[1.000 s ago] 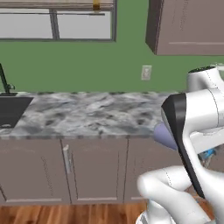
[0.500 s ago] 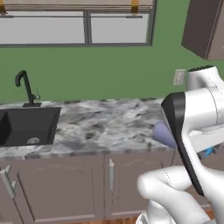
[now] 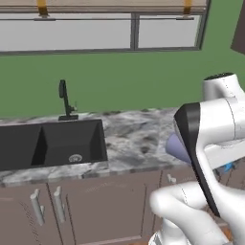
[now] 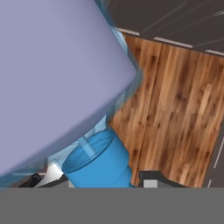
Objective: Restock the sink supplies by placing the sponge and soap dispenser on the counter and next to the sink. Make sure the soap dispenser is upright.
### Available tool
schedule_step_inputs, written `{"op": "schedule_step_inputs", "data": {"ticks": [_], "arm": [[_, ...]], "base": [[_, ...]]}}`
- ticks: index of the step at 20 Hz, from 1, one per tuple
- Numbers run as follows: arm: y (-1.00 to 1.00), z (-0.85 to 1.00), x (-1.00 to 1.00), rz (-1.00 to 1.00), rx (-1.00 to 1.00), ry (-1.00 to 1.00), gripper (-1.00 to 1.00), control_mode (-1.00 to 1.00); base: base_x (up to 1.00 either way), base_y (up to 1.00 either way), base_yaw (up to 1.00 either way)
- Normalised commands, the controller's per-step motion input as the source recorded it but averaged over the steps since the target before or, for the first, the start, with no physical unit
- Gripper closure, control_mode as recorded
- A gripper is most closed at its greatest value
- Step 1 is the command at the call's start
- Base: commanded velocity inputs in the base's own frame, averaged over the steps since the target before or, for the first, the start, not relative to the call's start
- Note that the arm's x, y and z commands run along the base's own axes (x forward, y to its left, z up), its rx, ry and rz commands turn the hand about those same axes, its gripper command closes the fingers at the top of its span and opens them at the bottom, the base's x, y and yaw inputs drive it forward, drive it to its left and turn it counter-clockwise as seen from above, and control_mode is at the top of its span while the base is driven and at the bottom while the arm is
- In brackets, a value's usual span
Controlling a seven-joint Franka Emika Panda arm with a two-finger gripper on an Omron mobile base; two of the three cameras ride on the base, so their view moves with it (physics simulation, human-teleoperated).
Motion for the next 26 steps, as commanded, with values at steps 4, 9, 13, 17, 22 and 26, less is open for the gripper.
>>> {"op": "schedule_step_inputs", "data": {"ticks": [4, 9, 13, 17, 22, 26], "arm": [[0.0, 0.0, 0.0, 0.0, 0.0, 0.0, 1.0, 1.0], [0.0, 0.0, 0.0, 0.0, 0.0, 0.0, 1.0, 1.0], [0.0, 0.0, 0.0, 0.0, 0.0, 0.0, 1.0, 1.0], [0.0, 0.0, 0.0, 0.0, 0.0, 0.0, 1.0, 1.0], [0.0, 0.0, 0.0, 0.0, 0.0, 0.0, 1.0, 1.0], [-0.24, 0.02, 0.0, 0.0, 0.0, -0.02, 1.0, -1.0]], "base": [[0.38, 0.08, -0.03], [0.24, 0.03, 0.0], [0.52, 0.59, -0.08], [0.58, 0.76, -0.11], [0.32, 0.06, -0.01], [0.07, -0.06, 0.0]]}}
